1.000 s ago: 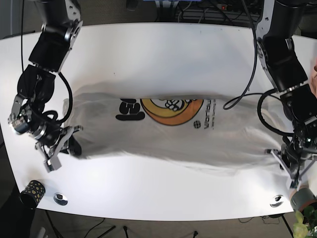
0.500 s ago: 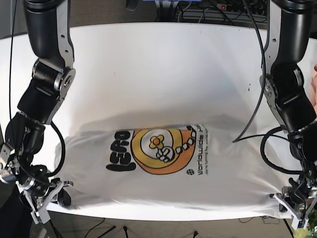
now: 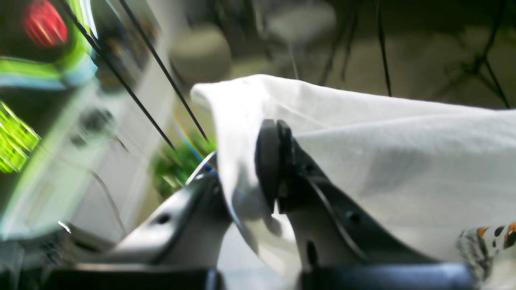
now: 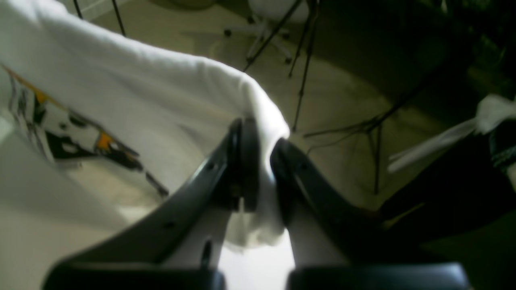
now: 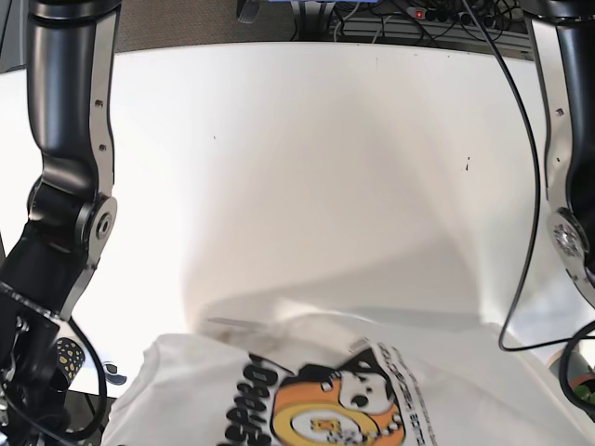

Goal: Fold the T-shirt properly

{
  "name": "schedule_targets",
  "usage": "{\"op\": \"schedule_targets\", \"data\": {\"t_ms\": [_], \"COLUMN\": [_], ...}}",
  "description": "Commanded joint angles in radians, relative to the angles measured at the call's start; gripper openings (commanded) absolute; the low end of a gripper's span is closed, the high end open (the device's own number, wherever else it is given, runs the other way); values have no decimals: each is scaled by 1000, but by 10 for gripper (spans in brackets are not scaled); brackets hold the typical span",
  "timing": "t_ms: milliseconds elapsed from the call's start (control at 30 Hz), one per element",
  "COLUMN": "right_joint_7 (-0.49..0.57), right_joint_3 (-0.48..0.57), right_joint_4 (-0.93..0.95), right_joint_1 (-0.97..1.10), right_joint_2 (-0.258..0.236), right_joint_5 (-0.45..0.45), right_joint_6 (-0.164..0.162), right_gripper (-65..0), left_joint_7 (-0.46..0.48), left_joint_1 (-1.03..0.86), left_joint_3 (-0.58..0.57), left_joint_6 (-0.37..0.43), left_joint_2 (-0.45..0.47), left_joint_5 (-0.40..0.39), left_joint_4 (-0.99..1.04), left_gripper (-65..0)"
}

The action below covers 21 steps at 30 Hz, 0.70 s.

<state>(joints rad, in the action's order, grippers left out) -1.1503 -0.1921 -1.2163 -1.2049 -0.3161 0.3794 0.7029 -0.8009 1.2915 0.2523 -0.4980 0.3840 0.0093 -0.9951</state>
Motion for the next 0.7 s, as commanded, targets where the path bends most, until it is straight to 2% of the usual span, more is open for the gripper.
{"op": "schedule_targets", "data": {"t_ms": [0,133,300,400,500,667], "right_joint_7": [-7,-30,-32,-32,-36,-36], "right_joint_3": [-7,-8,-10,-22,-91,-140], "right_joint_4": [-18,-49,-139,-199,-248,-322], "right_joint_1": [-42,1,147,256,374,557], "right_joint_2": [-36,-44,-71,-79,-73,-71], "right_joint_5": [-3,8,100,126,138,140], "right_joint_6": [-5,-5,-5,-5,-5,-5], "right_gripper": [-650,-650,-650,-650,-650,-650], "left_joint_7": [4,-2,-38,-81,-105,-133], "left_joint_1": [18,18,-62,-184,-318,-551], "left_joint_3": [-5,0,5,5,5,6], "left_joint_6": [0,-6,-35,-35,-35,-35], "left_joint_2": [5,7,8,7,2,-1], "left_joint_5": [4,4,2,2,2,2], "left_joint_4": [-5,-8,-120,-258,-379,-555], "left_gripper": [-650,-650,-650,-650,-650,-650]}}
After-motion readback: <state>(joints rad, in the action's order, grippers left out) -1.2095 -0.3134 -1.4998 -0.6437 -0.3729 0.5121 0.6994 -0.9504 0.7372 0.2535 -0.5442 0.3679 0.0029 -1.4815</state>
